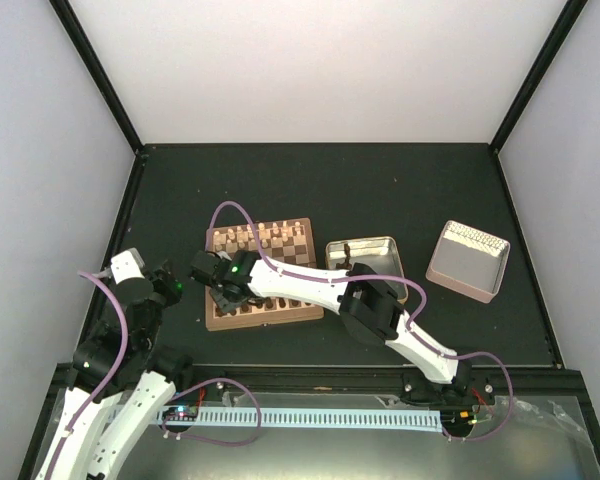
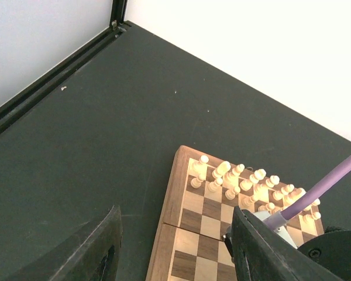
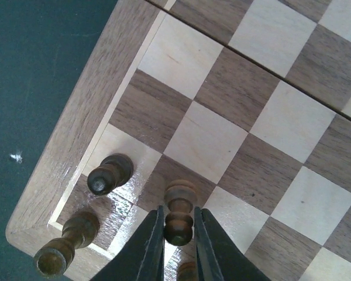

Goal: Set up the chess pieces on the board
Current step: Place the chess piece on the chessboard.

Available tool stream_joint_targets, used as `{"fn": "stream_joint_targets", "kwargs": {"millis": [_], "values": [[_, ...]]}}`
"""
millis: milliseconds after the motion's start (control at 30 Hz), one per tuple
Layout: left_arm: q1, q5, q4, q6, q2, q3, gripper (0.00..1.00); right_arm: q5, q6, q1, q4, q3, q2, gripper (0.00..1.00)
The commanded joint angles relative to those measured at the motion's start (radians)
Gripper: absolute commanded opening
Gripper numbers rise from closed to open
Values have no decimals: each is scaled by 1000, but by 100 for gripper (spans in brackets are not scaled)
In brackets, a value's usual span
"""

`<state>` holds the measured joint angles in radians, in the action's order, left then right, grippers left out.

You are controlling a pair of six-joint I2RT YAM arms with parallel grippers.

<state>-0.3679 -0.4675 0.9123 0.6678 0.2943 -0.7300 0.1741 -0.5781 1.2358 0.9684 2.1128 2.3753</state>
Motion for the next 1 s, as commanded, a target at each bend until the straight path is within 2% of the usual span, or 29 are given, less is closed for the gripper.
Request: {"fn": "stream_joint_targets", "kwargs": {"millis": [0,167,600,733,967], "values": [[4,-20,10,7,-1,-9,53,-28,3,10,-9,-16,-33,18],[4,-20,11,7,5,-9,53,-2,-6,9,-20,-13,-53,27],[4,-16,11,6,2,-11,53,109,-76,-1,-37,-40,-135,33],[4,4,-4,-6,-8,-6,55,153,-133,-26,-113,-188,-263,34],[4,165,-95,-95,-34,25,61,210,-207,-164,-244,-636,-610,37]]}}
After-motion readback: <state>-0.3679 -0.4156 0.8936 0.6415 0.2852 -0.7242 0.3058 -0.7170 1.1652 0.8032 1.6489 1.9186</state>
